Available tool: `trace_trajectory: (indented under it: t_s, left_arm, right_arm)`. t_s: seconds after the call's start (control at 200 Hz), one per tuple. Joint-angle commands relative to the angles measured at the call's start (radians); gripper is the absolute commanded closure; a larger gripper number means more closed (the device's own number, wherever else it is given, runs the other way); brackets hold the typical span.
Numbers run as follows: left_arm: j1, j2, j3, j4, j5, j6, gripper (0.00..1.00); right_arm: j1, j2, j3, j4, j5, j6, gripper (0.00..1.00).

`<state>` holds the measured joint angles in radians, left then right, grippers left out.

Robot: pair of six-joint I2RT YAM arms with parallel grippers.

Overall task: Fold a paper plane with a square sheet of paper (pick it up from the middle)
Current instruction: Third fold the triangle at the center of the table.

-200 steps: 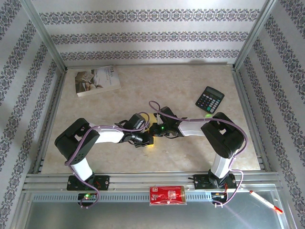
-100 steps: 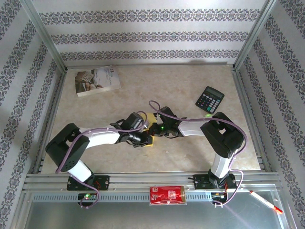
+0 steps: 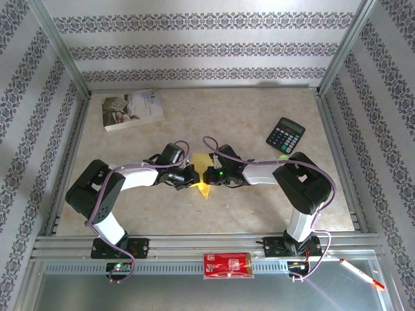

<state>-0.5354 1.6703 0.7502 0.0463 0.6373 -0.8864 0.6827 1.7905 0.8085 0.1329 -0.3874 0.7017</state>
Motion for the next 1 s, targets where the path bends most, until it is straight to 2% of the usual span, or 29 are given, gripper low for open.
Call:
trace_trajectory:
  t_s: [0.0, 0.44, 0.645, 0.994]
  left_arm:
    - [0.005, 0.024, 0.028, 0.041, 0.024, 0.009, 1.00]
    - [0.030, 0.066, 0.006, 0.018, -0.031, 0.046, 1.00]
    - [0.054, 0.035, 0.017, 0.000, -0.022, 0.057, 1.00]
    - [0.034, 0.017, 0.050, -0.011, 0.009, 0.059, 1.00]
  right_arm:
    - [-0.010, 0.075, -0.051, -0.115, 0.078, -0.005, 0.99]
    - [-0.014, 0.082, -0.054, -0.124, 0.070, -0.029, 0.99]
    - [-0.020, 0.081, -0.058, -0.139, 0.067, -0.051, 0.99]
    - [-0.022, 0.083, -0.056, -0.139, 0.060, -0.051, 0.99]
